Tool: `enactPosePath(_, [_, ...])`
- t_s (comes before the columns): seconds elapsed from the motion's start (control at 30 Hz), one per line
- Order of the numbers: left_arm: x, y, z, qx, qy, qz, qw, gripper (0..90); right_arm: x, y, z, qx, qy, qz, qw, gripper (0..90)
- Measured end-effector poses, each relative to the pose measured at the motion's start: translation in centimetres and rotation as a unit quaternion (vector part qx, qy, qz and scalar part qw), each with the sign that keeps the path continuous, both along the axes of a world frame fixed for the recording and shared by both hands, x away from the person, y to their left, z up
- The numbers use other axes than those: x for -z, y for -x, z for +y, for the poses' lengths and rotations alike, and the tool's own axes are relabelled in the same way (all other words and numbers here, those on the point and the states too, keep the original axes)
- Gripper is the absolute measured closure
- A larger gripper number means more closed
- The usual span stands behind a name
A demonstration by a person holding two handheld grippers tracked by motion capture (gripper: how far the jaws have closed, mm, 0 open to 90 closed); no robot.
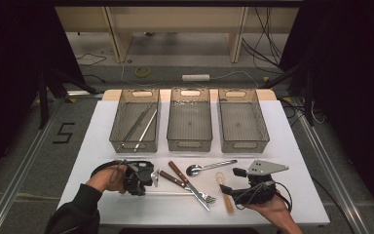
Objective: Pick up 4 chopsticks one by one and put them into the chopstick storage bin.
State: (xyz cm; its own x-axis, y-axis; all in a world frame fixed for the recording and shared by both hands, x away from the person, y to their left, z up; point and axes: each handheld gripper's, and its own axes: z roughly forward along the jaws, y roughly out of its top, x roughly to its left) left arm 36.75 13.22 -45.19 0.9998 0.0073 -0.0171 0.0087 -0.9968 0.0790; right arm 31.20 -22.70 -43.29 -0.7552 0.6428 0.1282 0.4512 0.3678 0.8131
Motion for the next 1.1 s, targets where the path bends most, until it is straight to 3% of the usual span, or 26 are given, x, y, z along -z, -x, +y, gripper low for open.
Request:
enactPosePath(0.23, [-0.1, 0.4, 1.6, -0.015, 0.004, 0.001, 0.9999, 83.9, 0.1, 0.0, 0.1, 0.0, -0.002, 0.001, 1.0, 25.1])
enactPosePath(0.43, [-1.1, 0.2, 2.9, -0.046, 0.03, -0.007, 0.9985, 83.9, 0.1, -0.1, 0.1, 0.001, -0.003, 0.002, 1.0, 25.1])
enactPosePath(0.63, [-2.0, -0.4, 3.3, -0.1, 0.072, -0.028, 0.992, 83.9, 0.1, -0.1, 0.1, 0.003, -0.004, 0.003, 1.0, 25.1])
enactPosePath(0.77, [-2.6, -1.0, 3.2, -0.157, 0.112, -0.049, 0.98, 83.9, 0.1, -0.1, 0.1, 0.003, -0.005, 0.003, 1.0, 25.1])
enactPosePath(0.87, [-3.2, -1.5, 3.2, -0.196, 0.143, -0.059, 0.9683, 83.9, 0.1, -0.1, 0.1, 0.003, -0.005, 0.003, 1.0, 25.0])
enactPosePath(0.93, [-3.4, -1.7, 3.2, -0.217, 0.15, -0.065, 0.9623, 83.9, 0.1, -0.1, 0.1, 0.003, -0.006, 0.002, 1.0, 25.0])
enactPosePath(0.97, [-3.6, -1.9, 3.2, -0.231, 0.157, -0.068, 0.9579, 83.9, 0.1, -0.1, 0.1, 0.003, -0.005, 0.002, 1.0, 25.1])
enactPosePath(1.1, [-3.8, -2.4, 3.2, -0.257, 0.172, -0.075, 0.9482, 83.9, 0.1, -0.1, 0.1, 0.003, -0.006, 0.0, 1.0, 25.1])
